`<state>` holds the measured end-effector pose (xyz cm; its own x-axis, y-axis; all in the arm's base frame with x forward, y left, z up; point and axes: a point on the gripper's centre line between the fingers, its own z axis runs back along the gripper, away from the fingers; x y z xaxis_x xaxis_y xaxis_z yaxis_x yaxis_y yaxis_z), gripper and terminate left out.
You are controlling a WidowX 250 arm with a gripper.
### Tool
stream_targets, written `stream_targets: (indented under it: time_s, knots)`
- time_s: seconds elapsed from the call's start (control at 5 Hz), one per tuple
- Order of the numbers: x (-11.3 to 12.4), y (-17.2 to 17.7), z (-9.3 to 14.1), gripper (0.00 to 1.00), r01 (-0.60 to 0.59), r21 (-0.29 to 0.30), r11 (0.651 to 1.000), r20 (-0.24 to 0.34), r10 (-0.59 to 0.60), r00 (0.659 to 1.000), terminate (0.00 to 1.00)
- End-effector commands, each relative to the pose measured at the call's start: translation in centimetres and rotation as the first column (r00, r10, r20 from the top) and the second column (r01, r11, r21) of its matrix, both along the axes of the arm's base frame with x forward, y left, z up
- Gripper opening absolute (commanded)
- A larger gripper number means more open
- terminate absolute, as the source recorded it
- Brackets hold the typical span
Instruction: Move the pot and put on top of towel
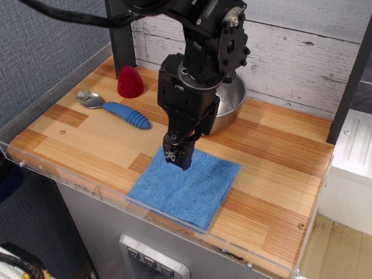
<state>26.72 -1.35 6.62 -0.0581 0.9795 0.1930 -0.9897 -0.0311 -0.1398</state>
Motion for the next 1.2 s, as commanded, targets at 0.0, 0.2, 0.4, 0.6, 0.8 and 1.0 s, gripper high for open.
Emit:
stream_targets:
  time_s: [0.0,0.2,0.4,0.6,0.8,1.0]
  knots:
    - [0.0,0.0,0.0,1.00,0.000,0.000,1.000,0.000,0.000,1.000,0.00]
    - [1.3,1.1,0.5,1.00,-0.014,-0.008,1.000,0.030,0.015,0.999,0.00]
    - [3.0,2.5,1.2,1.00,-0.006,-0.015,1.000,0.129,0.008,0.992,0.00]
    - [3.5,3.8,2.6,1.00,0.007,-0.007,1.000,0.199,-0.006,0.980,0.00]
    - [3.9,4.3,2.5,1.00,0.072,0.000,0.997,0.278,-0.069,0.958,0.00]
    - [5.1,4.5,1.5,1.00,0.096,0.012,0.995,0.252,-0.096,0.963,0.00]
